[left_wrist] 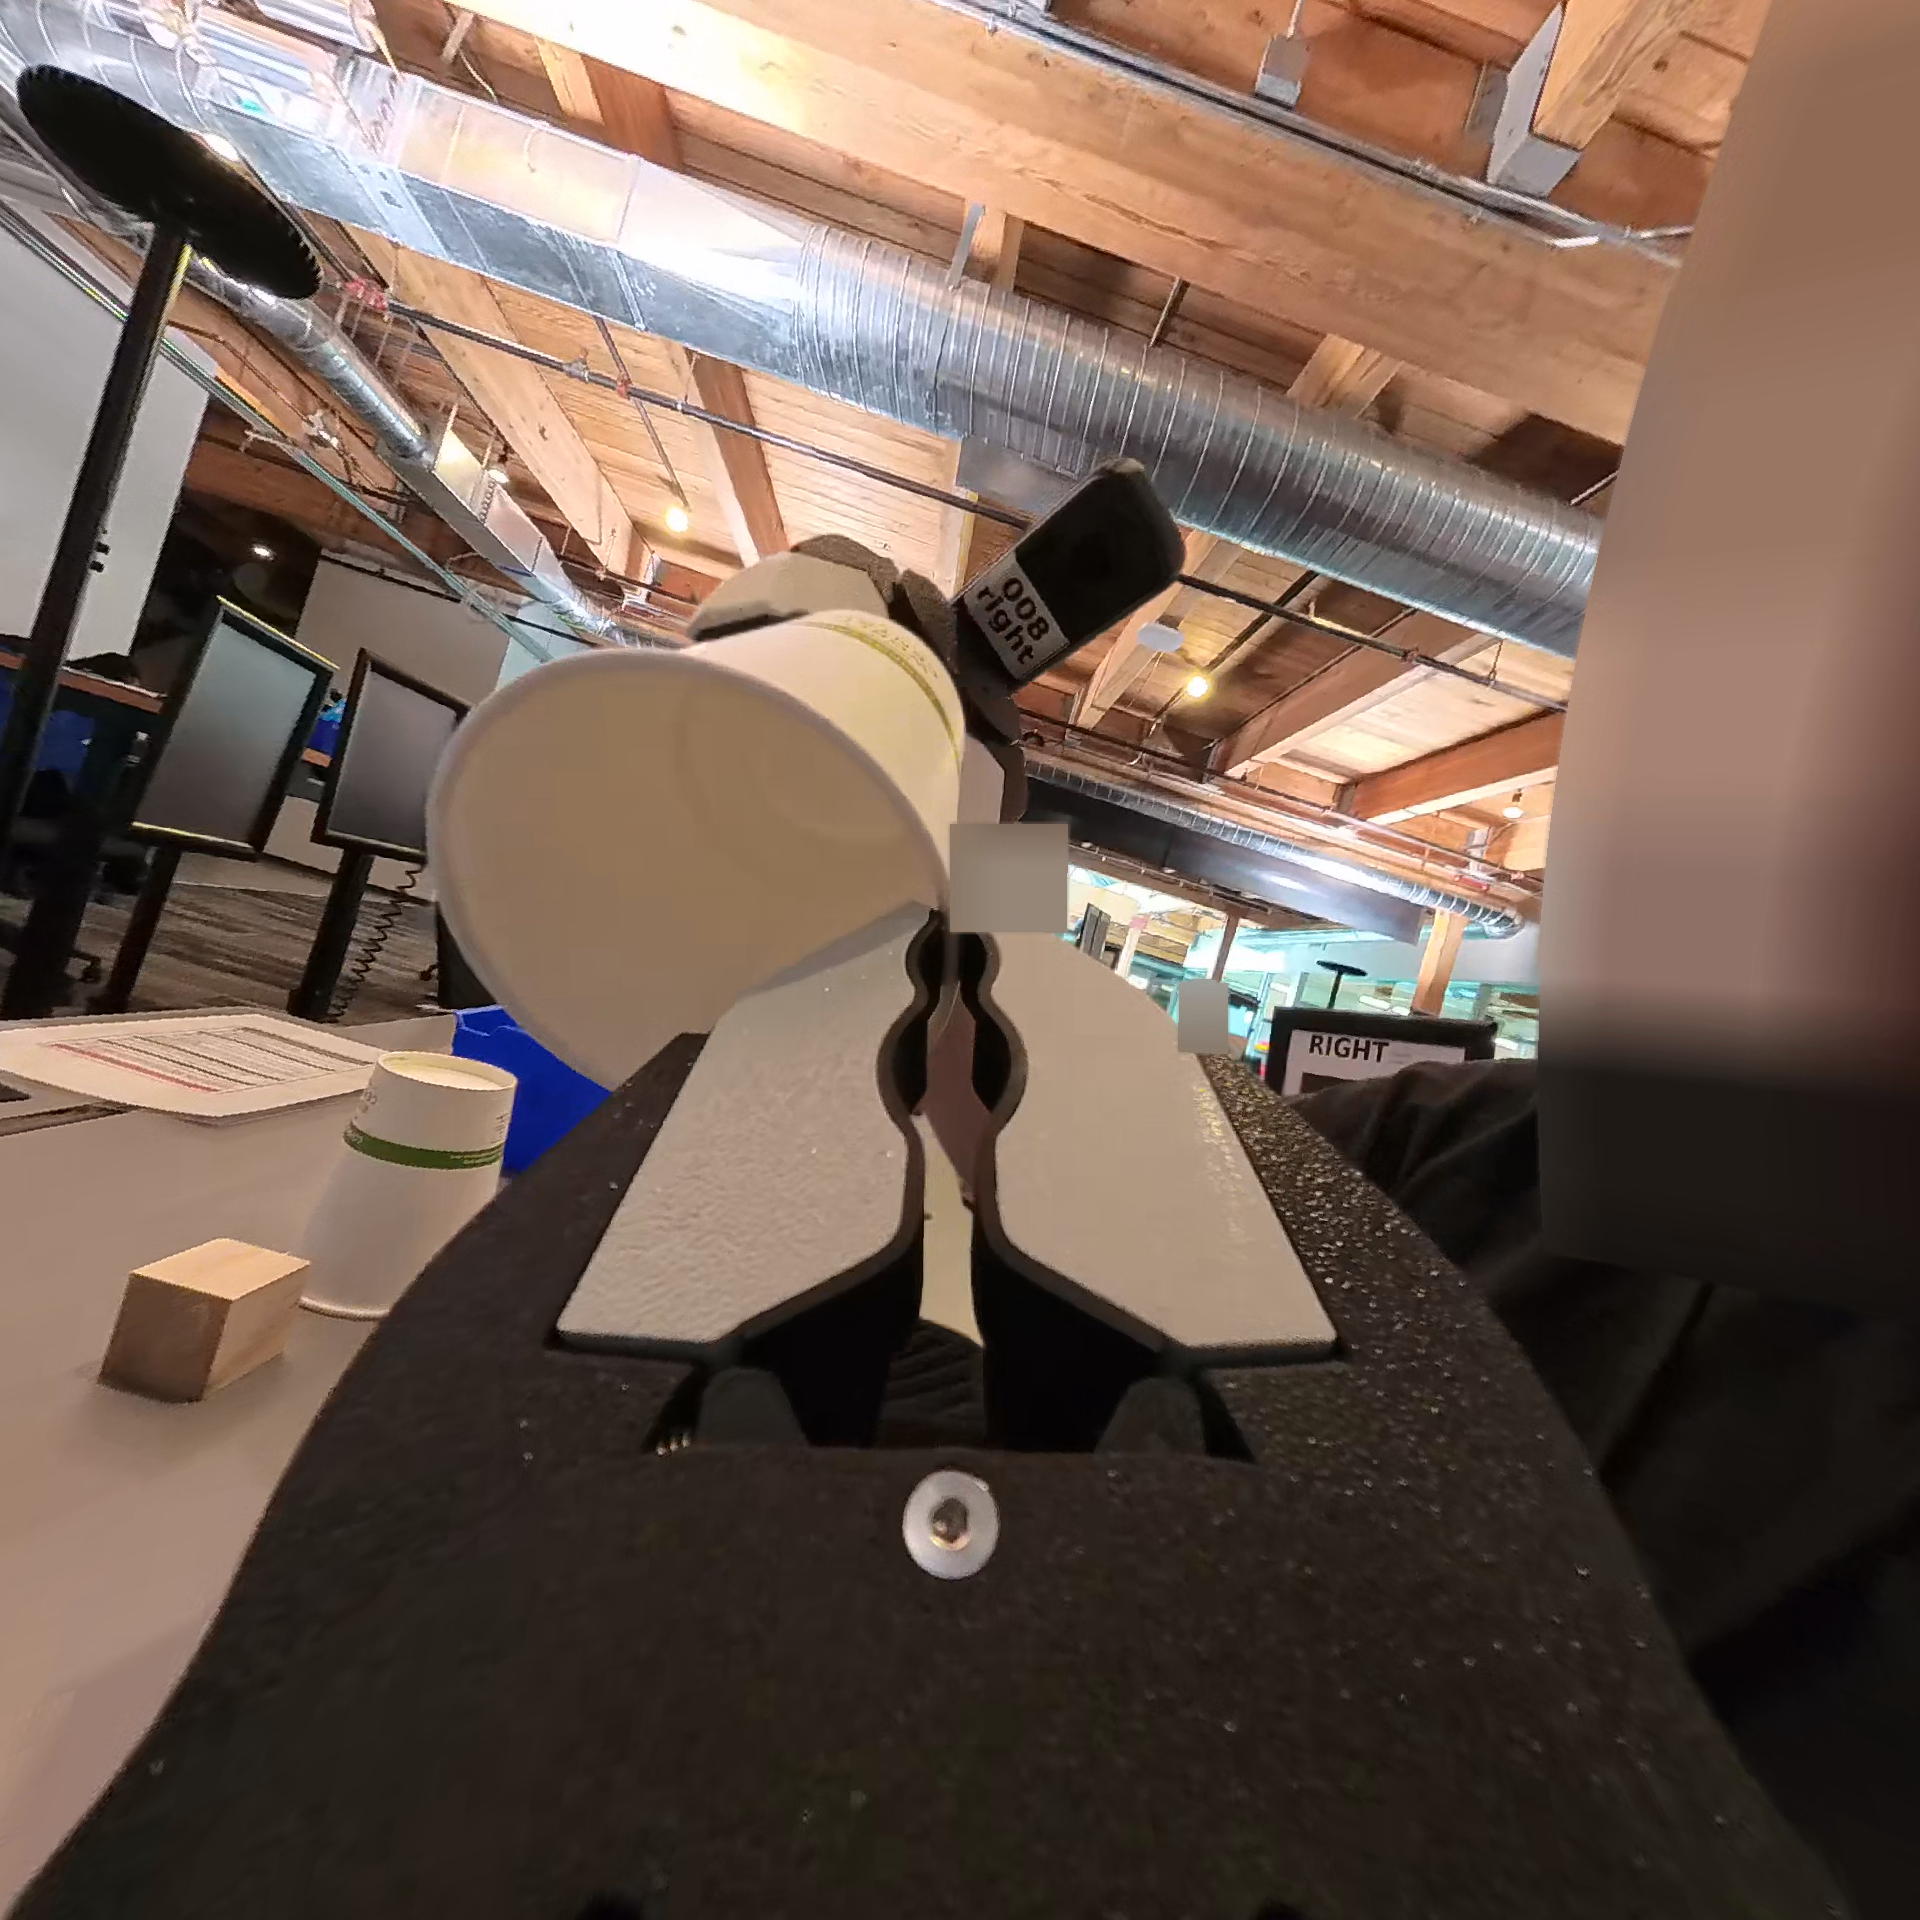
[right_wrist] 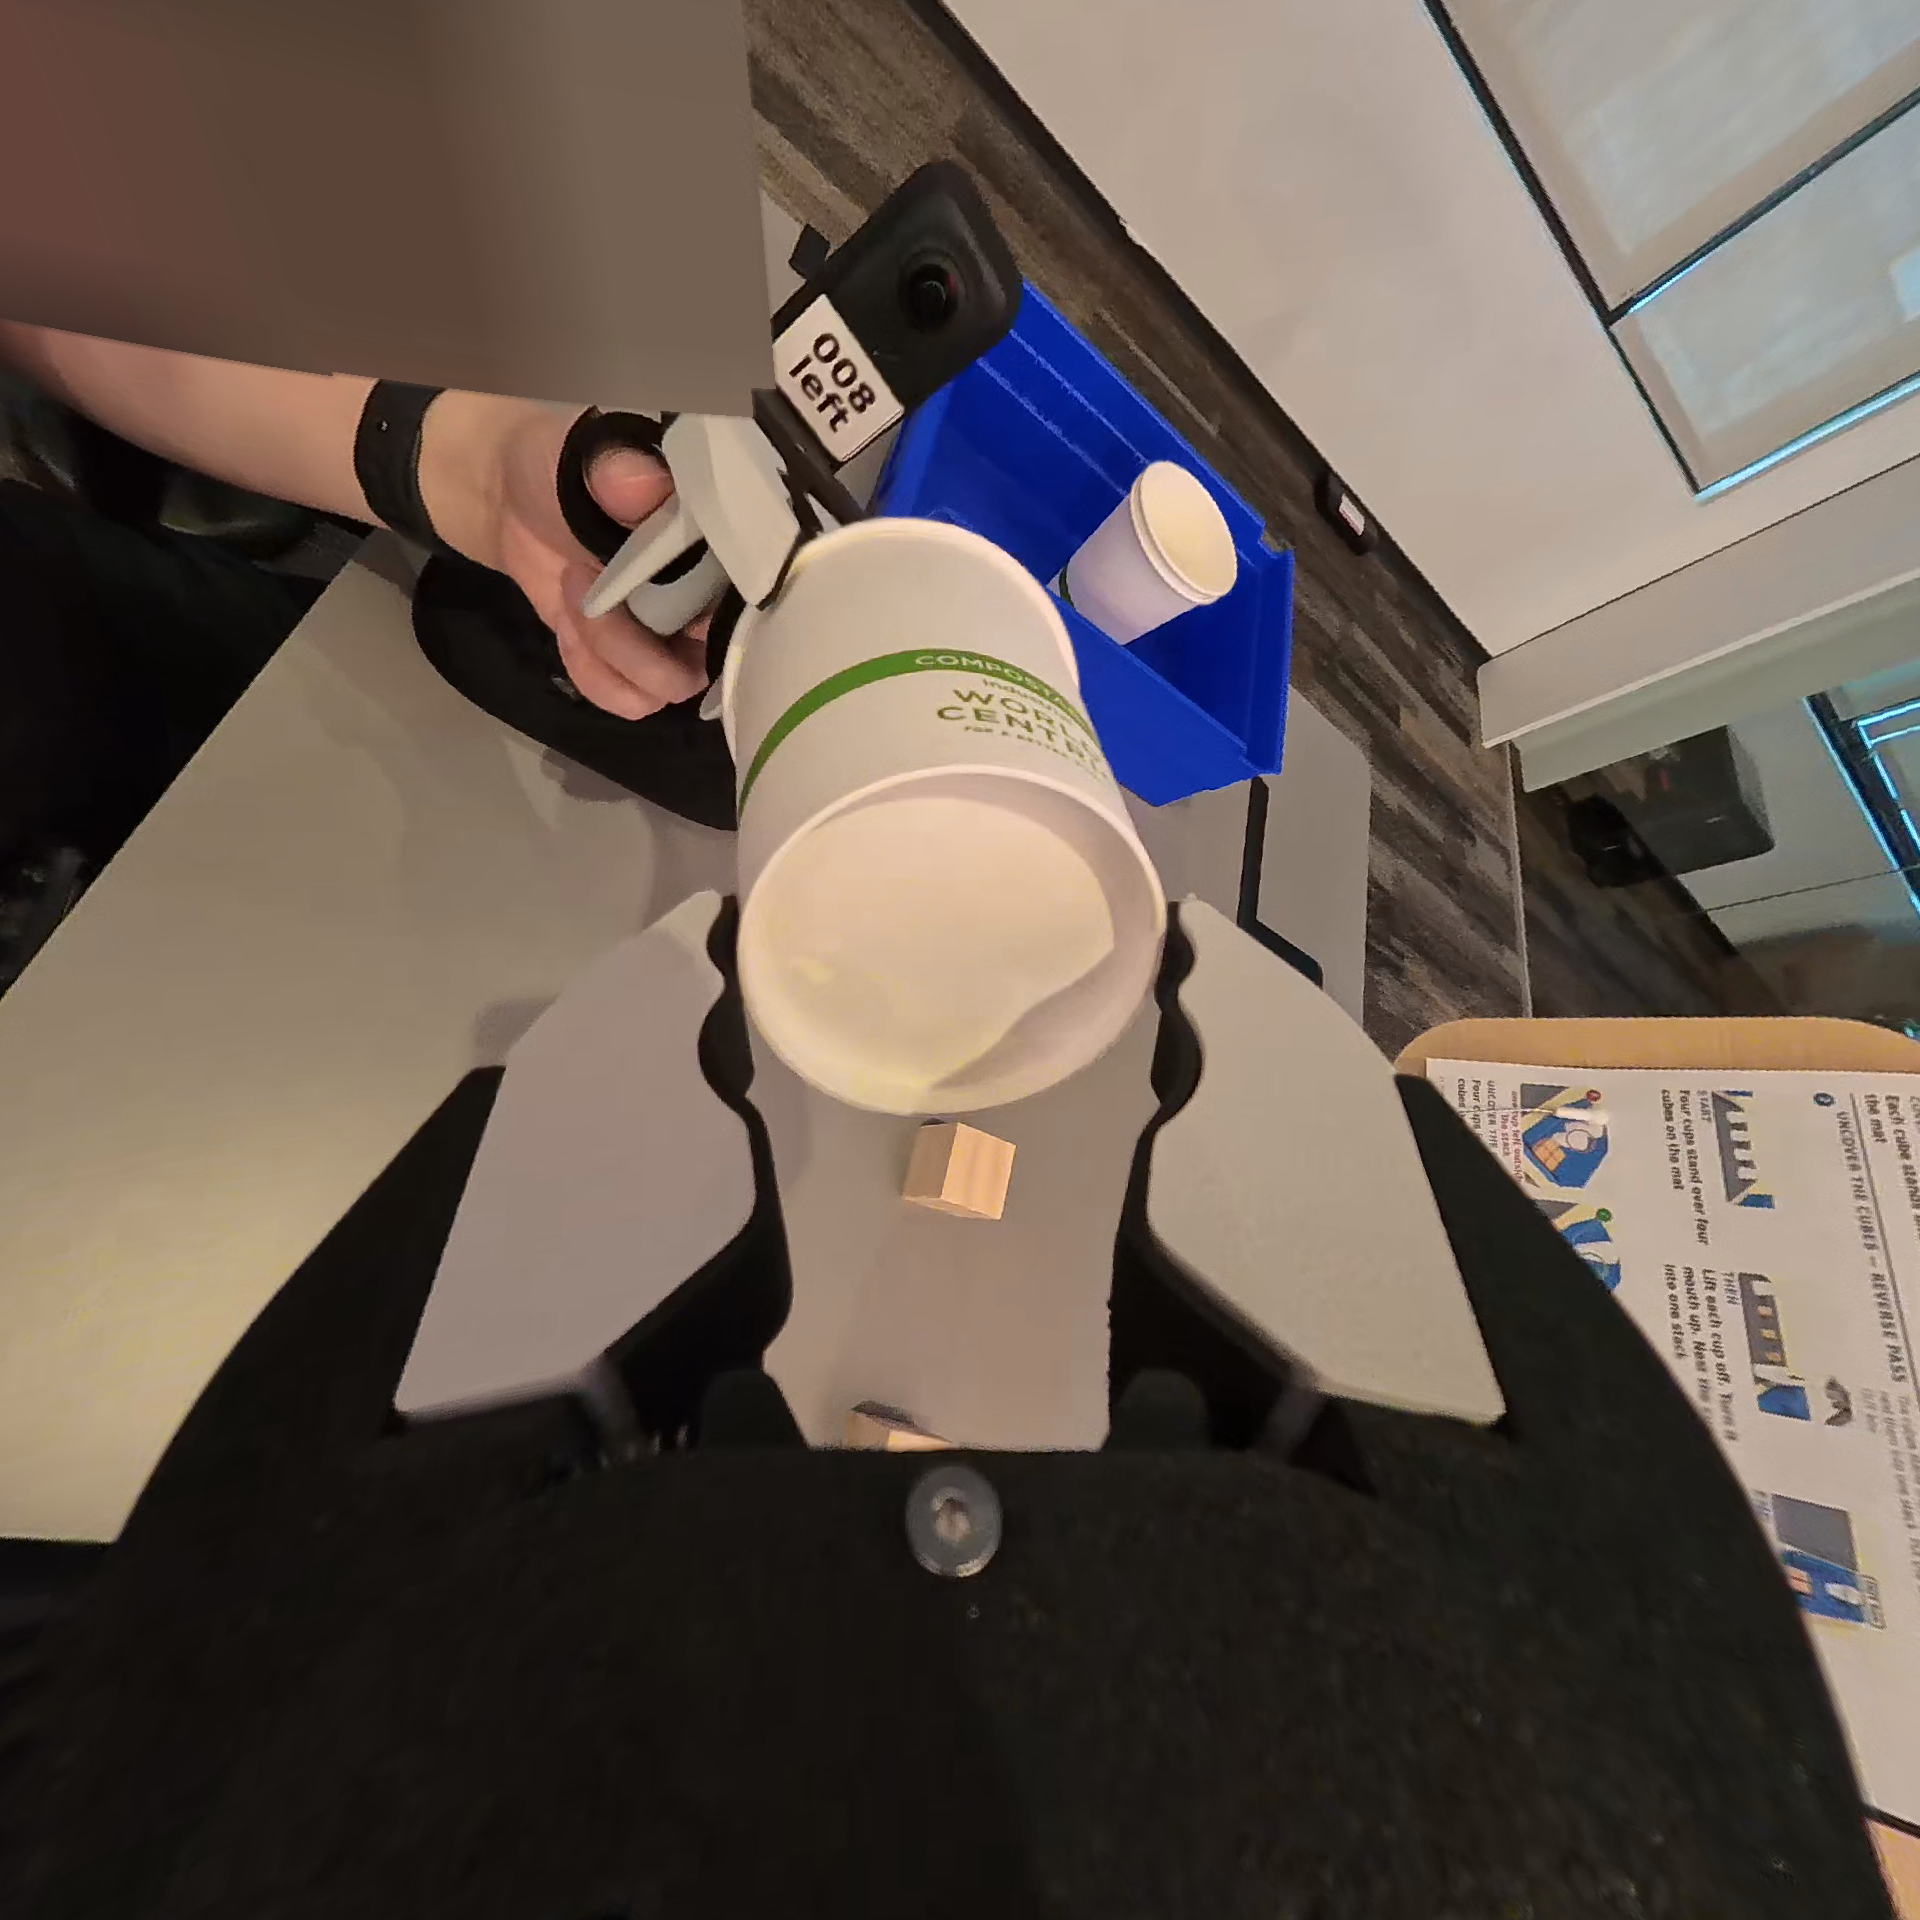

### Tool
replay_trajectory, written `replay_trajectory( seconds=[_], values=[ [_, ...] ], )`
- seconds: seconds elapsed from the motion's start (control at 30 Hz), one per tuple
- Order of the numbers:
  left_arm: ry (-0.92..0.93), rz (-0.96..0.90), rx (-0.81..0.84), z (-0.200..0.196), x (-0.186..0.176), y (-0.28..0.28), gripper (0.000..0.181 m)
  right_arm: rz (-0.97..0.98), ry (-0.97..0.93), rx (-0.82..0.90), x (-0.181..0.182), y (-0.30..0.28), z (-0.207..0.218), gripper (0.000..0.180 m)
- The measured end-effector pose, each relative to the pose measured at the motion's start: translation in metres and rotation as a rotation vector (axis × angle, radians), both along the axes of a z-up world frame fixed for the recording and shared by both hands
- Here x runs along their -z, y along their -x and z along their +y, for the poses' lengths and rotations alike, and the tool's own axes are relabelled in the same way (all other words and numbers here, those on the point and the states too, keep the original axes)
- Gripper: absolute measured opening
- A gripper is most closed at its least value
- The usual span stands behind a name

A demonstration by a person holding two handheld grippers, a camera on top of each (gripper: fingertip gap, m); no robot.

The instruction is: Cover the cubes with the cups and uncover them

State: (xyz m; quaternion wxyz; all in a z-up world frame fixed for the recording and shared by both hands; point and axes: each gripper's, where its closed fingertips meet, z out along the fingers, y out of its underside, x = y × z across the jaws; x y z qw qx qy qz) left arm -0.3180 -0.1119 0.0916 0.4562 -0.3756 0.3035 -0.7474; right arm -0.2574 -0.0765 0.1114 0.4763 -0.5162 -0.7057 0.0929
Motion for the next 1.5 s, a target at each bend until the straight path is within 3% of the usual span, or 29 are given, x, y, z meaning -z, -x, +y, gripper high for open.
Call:
replay_trajectory(
  seconds=[1.5],
  values=[
    [-0.090,0.020,-0.004,-0.022,-0.007,-0.004,0.002,0.011,-0.018,-0.091,-0.009,0.000,-0.030,0.075]
  ],
)
